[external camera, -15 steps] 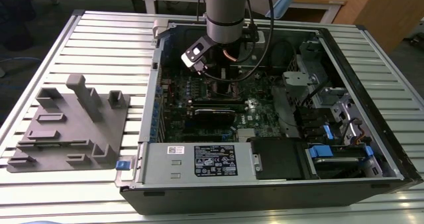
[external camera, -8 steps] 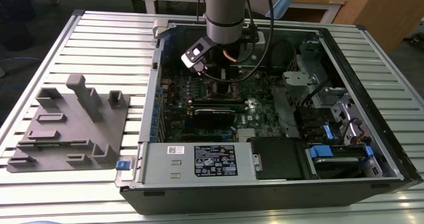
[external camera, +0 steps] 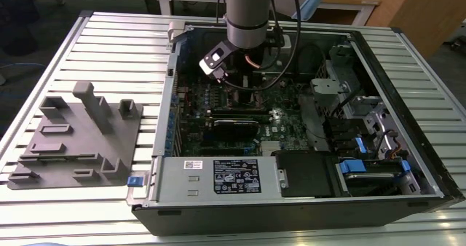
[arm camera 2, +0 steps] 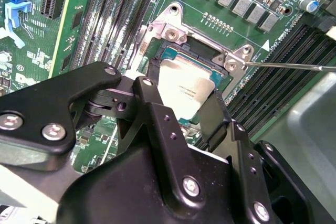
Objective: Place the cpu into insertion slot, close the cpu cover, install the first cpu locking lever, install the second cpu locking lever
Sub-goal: 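Place the cpu into insertion slot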
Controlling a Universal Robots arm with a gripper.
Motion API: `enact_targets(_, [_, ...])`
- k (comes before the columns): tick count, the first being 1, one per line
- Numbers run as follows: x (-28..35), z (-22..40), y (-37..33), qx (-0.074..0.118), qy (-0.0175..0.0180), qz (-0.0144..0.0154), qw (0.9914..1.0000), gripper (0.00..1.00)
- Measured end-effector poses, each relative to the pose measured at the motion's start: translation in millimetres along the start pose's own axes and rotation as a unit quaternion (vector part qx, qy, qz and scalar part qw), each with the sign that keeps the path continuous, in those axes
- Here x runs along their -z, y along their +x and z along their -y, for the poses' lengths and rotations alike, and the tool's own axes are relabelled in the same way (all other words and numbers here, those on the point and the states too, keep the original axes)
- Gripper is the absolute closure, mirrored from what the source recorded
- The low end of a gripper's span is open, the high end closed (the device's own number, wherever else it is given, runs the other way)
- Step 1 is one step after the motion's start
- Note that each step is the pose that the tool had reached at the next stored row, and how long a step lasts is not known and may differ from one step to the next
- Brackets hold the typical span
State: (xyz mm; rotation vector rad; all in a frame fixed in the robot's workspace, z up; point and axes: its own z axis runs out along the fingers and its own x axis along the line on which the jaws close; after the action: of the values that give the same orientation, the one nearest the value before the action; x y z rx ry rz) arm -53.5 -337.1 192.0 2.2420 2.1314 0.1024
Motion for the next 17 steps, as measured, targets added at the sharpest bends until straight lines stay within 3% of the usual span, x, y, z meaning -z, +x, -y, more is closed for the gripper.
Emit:
enact_targets(2, [-0.1,0.0,0.0,0.000,0.0001,0.0001,1.00000,0.45])
enact_targets(3, [0.2,0.1,-0.2,0.000,0.0004,0.0005,1.00000,0.39])
enact_targets(9, [1.0,0.1,-0.3,0.000,0.0006,0.0008,1.00000,0.39])
enact_targets(17, [14.2,-1.0,0.1,0.000,0.0005,0.0006,1.00000,0.39])
